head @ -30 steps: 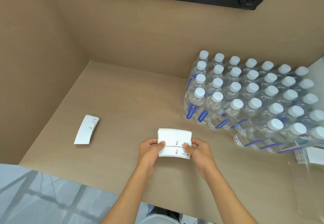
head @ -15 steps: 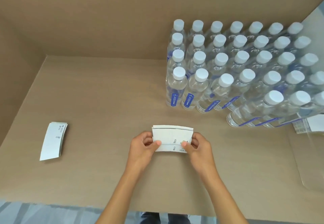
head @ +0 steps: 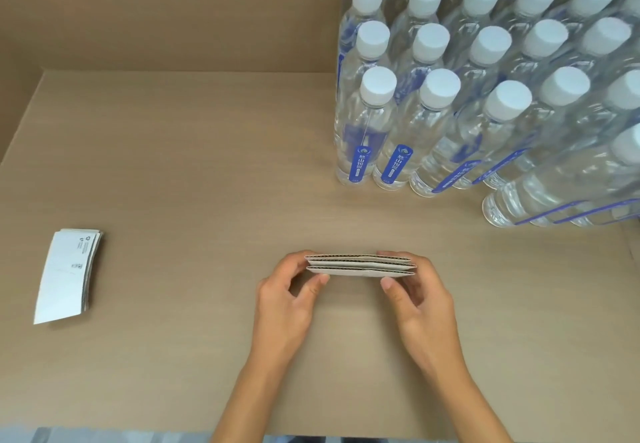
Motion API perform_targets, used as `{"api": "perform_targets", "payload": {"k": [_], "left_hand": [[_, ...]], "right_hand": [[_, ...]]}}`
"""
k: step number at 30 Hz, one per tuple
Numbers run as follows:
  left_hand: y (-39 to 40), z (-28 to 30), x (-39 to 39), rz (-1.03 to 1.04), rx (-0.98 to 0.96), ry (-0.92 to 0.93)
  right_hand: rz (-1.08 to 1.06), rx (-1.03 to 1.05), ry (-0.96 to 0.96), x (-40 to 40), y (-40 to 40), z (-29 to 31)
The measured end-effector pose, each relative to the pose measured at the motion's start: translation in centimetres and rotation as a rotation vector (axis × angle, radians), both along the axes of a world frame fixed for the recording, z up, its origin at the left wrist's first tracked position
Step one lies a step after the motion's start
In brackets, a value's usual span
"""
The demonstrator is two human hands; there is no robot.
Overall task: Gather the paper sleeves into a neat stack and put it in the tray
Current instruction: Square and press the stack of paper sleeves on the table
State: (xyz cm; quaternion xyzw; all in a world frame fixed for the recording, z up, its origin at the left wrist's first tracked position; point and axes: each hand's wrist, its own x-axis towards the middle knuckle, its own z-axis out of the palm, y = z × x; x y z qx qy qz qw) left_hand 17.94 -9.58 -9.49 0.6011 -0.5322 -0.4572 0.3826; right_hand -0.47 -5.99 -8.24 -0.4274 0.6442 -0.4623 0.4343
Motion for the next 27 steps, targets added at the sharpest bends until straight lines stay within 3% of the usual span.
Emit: {"api": "perform_targets", "payload": {"k": [11, 17, 27], "left_hand": [[1.3, -0.8, -1.6, -0.082, -0.094, 0.088], [0.9, -0.7, -3.7, 0.020, -0.143, 0.092], [0.7, -0.5, -4.6, 0.078, -0.187, 0.073]], "right_hand": [[-0.035, -0.109, -0.008, 1.8, 0.0, -0.9], [-0.227, -0.104, 0.004, 3.4, -1.5, -1.6], [-0.238, -0.115, 0.029, 3.5, -1.8, -2.0]]}}
